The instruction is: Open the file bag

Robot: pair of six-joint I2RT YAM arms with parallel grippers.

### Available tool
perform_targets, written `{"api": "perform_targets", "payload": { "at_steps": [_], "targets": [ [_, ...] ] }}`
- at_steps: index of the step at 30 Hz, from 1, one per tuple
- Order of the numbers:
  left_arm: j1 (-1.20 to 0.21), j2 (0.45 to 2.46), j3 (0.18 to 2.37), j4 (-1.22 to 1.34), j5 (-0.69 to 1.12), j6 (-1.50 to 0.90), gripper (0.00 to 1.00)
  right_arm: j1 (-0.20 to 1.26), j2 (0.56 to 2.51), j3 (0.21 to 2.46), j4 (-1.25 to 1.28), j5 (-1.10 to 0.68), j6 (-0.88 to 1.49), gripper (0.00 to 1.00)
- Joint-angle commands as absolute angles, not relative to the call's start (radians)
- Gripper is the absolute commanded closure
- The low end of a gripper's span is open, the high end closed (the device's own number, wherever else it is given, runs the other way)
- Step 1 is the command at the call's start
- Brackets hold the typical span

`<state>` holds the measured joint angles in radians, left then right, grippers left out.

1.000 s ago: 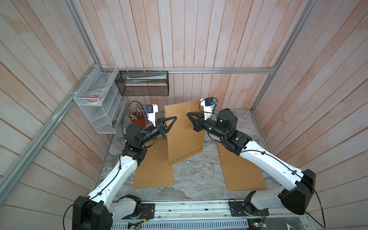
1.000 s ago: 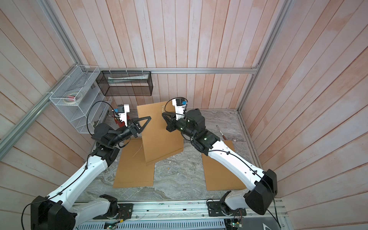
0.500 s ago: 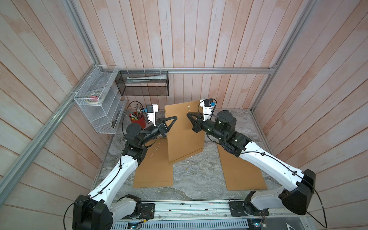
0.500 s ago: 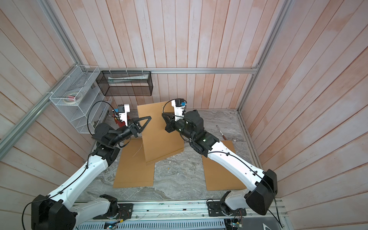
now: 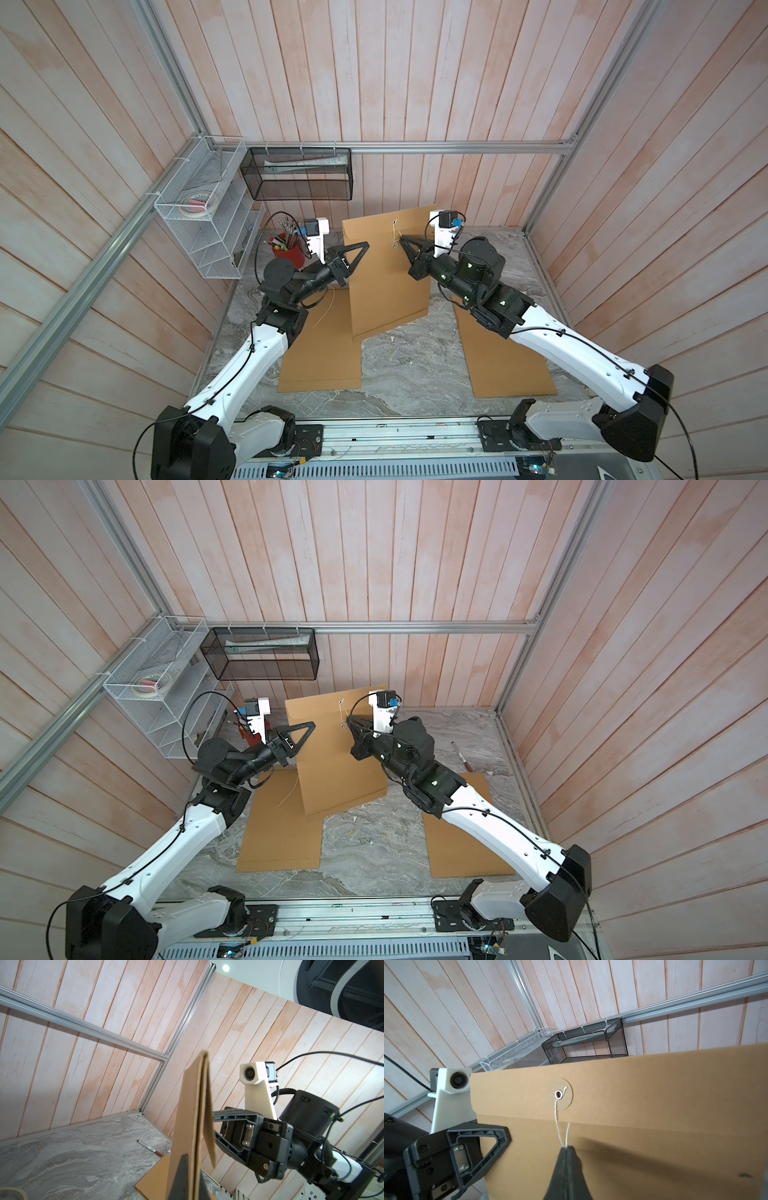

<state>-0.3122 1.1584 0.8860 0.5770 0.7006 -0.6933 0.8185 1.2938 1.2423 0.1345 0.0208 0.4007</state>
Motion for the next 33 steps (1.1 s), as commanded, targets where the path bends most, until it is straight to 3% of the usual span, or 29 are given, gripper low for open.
{"api": "perform_targets", "payload": {
  "at_steps": [1,21,33],
  "targets": [
    [-0.308,1.164,0.876,0.612,0.695,-0.703,1.00,0.825,1.285,1.239,0.170,0.006,0.406,1.00],
    [-0.308,1.167,0.867,0.642,0.720,-0.715,1.00,0.827,1.386,1.333,0.154,-0.180,0.370,1.00],
    [-0.307,1.175,0.893,0.683,0.681,-0.732,1.00,0.838,1.356,1.279,0.129,-0.178,0.384,1.00]
  ]
}}
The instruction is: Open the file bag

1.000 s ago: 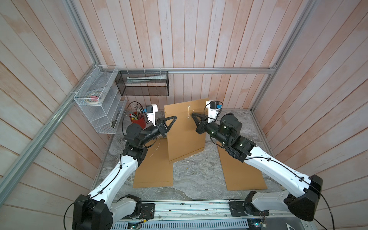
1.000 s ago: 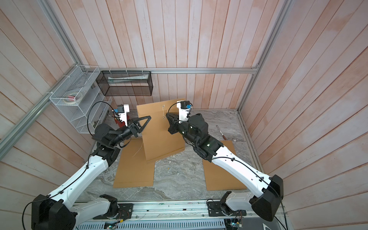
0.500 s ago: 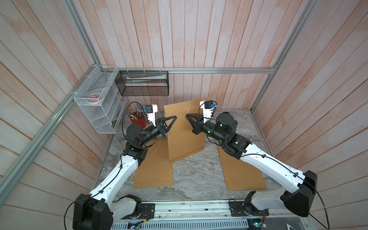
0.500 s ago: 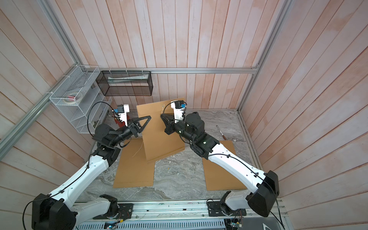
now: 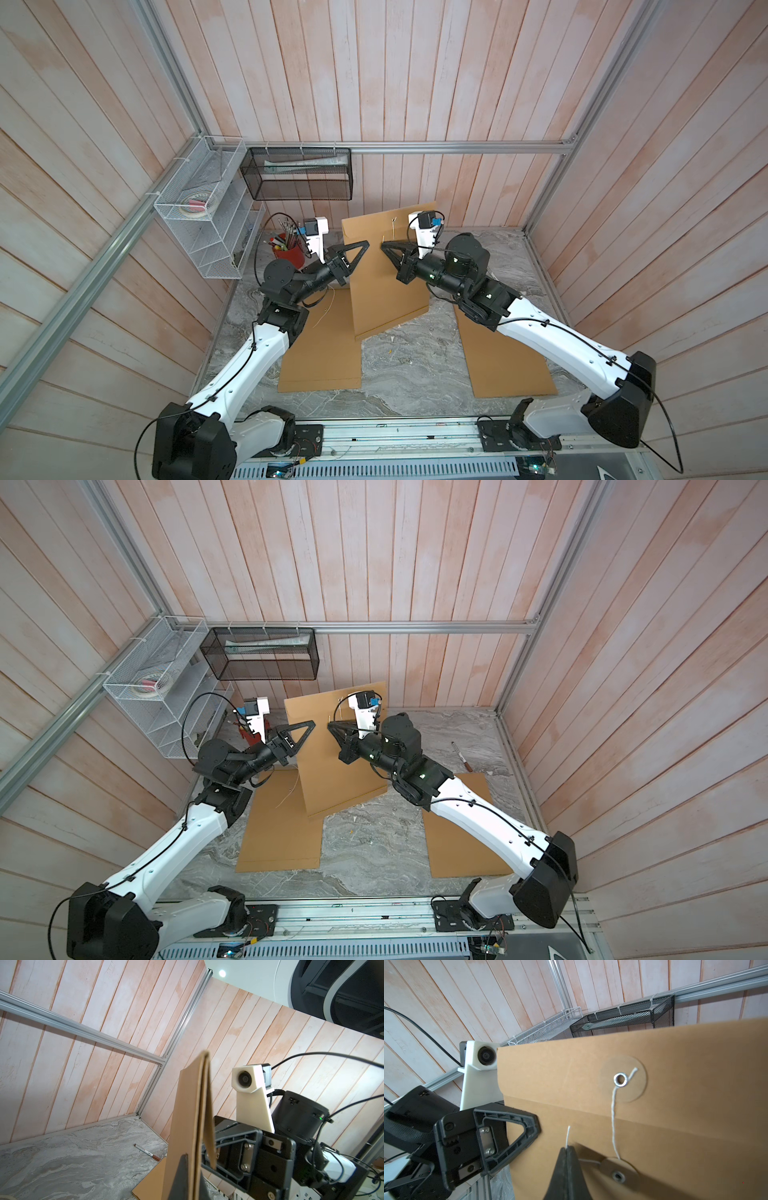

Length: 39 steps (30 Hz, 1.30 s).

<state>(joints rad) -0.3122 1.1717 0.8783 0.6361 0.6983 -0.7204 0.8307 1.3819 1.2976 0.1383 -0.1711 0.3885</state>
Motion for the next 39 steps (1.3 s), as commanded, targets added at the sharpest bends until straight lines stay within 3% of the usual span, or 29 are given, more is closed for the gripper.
{"api": "perform_targets", "payload": {
  "at_steps": [1,21,39],
  "targets": [
    [-0.307,1.173,0.893,0.685,0.675,-0.732,1.00,0.838,1.350,1.270,0.129,-0.176,0.386,1.00],
    [-0.294,1.154,0.882,0.712,0.650,-0.753,1.00,0.806,1.243,1.166,0.075,-0.049,0.393,1.00],
    [-0.294,1.140,0.824,0.765,0.703,-0.795,1.00,0.710,1.274,1.293,0.036,-0.037,0.315,1.00]
  ]
}}
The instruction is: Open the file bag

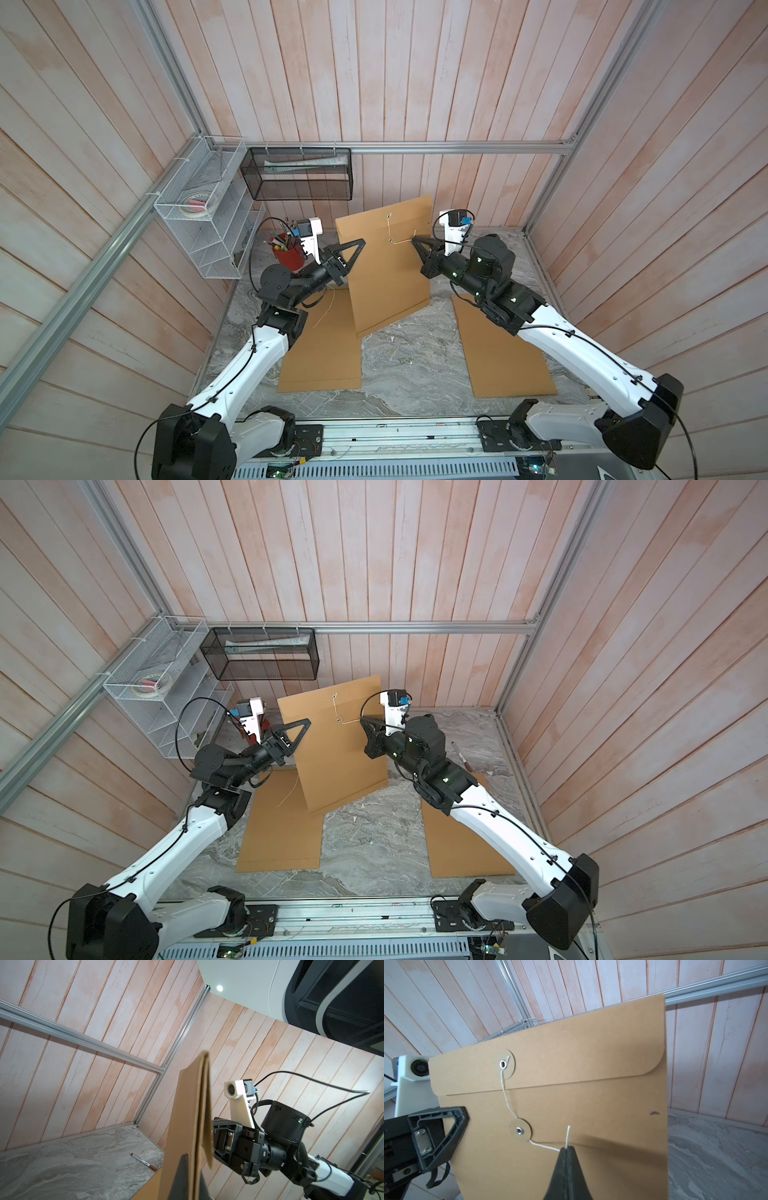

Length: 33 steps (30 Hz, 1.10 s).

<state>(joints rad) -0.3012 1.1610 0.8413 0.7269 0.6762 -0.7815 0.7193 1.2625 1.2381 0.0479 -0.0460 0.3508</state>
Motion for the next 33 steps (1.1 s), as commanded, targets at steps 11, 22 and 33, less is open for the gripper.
{"api": "perform_targets", "payload": {
  "at_steps": [11,22,33],
  "targets": [
    [-0.296,1.133,0.774,0.779,0.708,-0.813,1.00,0.710,1.347,1.414,0.014,-0.190,0.288,1.00],
    [-0.299,1.160,0.775,0.803,0.718,-0.826,1.00,0.749,1.409,1.479,0.015,-0.262,0.284,1.00],
    [-0.302,1.187,0.783,0.830,0.720,-0.842,1.00,0.809,1.458,1.518,0.026,-0.282,0.283,1.00]
  ]
}}
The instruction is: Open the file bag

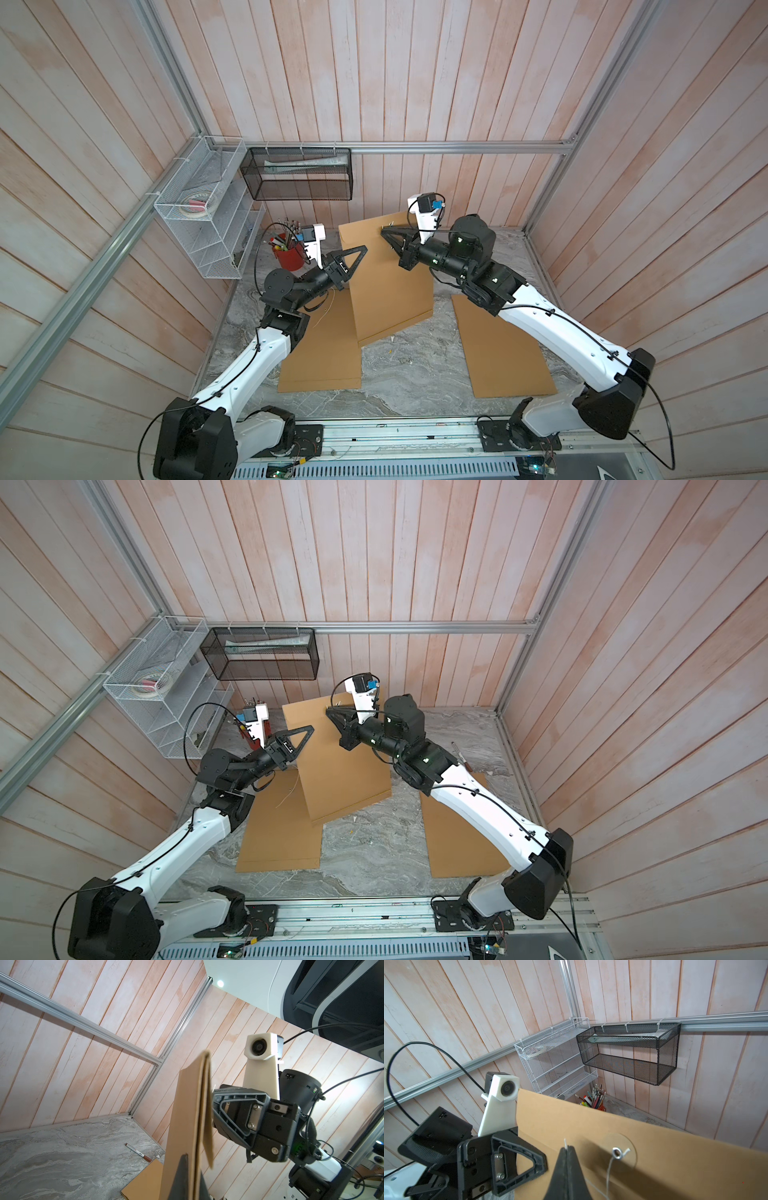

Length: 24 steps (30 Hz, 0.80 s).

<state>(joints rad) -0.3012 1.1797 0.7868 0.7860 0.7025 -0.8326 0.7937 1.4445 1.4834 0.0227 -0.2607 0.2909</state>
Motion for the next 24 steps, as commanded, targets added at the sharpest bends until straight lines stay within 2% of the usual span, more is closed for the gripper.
{"api": "perform_targets", "payload": {
  "at_steps": [1,24],
  "targets": [
    [-0.302,1.189,0.782,0.831,0.721,-0.843,1.00,0.815,1.460,1.519,0.028,-0.284,0.282,1.00],
    [-0.301,1.247,0.889,0.833,0.723,-0.839,1.00,0.862,1.424,1.442,0.107,-0.332,0.333,1.00]
  ]
}}
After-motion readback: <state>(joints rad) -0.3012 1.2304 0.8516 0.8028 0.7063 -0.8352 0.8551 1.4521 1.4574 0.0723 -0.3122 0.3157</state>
